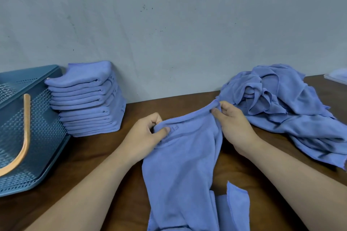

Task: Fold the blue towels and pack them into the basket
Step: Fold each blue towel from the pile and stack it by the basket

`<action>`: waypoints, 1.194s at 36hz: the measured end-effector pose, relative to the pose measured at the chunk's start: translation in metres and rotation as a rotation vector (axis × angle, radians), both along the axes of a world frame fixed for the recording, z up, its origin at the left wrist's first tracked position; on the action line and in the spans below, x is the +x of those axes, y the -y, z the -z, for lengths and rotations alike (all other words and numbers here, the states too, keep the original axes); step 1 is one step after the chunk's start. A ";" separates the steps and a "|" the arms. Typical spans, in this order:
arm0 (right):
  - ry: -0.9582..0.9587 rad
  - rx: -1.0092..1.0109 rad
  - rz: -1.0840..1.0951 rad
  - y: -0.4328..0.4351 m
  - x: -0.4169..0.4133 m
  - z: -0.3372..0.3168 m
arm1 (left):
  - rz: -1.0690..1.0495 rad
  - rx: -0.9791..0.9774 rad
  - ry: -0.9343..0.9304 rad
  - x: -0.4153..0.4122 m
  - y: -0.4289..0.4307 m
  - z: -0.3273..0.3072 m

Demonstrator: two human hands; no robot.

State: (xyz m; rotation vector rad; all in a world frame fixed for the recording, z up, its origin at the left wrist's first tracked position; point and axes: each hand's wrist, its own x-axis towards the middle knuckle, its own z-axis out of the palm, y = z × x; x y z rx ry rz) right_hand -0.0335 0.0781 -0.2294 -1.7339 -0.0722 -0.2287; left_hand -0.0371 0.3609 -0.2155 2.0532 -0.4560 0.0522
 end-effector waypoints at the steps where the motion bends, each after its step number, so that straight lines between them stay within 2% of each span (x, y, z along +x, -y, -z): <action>1: -0.011 0.013 0.003 0.001 0.001 -0.001 | 0.012 0.029 -0.004 -0.001 -0.001 -0.002; 3: -0.025 0.043 0.025 0.003 0.002 -0.002 | 0.037 0.122 0.014 0.000 -0.005 -0.004; 6: -0.025 0.043 0.060 0.008 0.007 -0.002 | -0.003 0.416 0.120 0.007 -0.014 -0.002; 8: -0.010 -0.034 0.105 0.013 0.010 0.000 | -0.027 0.459 0.081 0.011 -0.021 -0.003; 11: 0.012 -0.253 0.185 0.021 0.013 0.001 | -0.002 0.224 -0.074 0.012 -0.026 -0.013; 15: 0.009 -0.404 0.264 0.032 0.016 0.002 | -0.074 -0.256 -0.222 0.013 -0.030 -0.024; 18: 0.010 -0.442 0.280 0.033 0.016 0.002 | -0.217 -0.411 -0.240 0.018 -0.025 -0.023; 21: 0.012 -0.446 0.246 0.028 0.010 0.000 | -0.448 -0.334 -0.164 0.026 -0.023 -0.007; 23: 0.003 -0.412 0.202 0.025 0.007 -0.001 | -0.504 -0.279 -0.154 0.030 -0.026 0.004; 26: -0.037 -0.474 0.121 0.027 0.008 -0.002 | -0.434 -0.253 -0.218 0.031 -0.033 0.009; 29: -0.059 -0.512 0.080 0.029 0.009 0.000 | -0.313 -0.088 -0.225 0.027 -0.034 0.005; 34: -0.030 -0.479 0.040 0.029 0.013 0.001 | -0.445 -0.001 0.044 0.027 -0.034 0.006; 38: 0.025 -0.464 -0.083 0.029 0.012 0.005 | -0.418 0.048 0.003 0.027 -0.034 0.010; 43: 0.000 -0.652 0.138 0.032 0.011 0.011 | -0.369 0.261 0.189 0.015 -0.030 0.021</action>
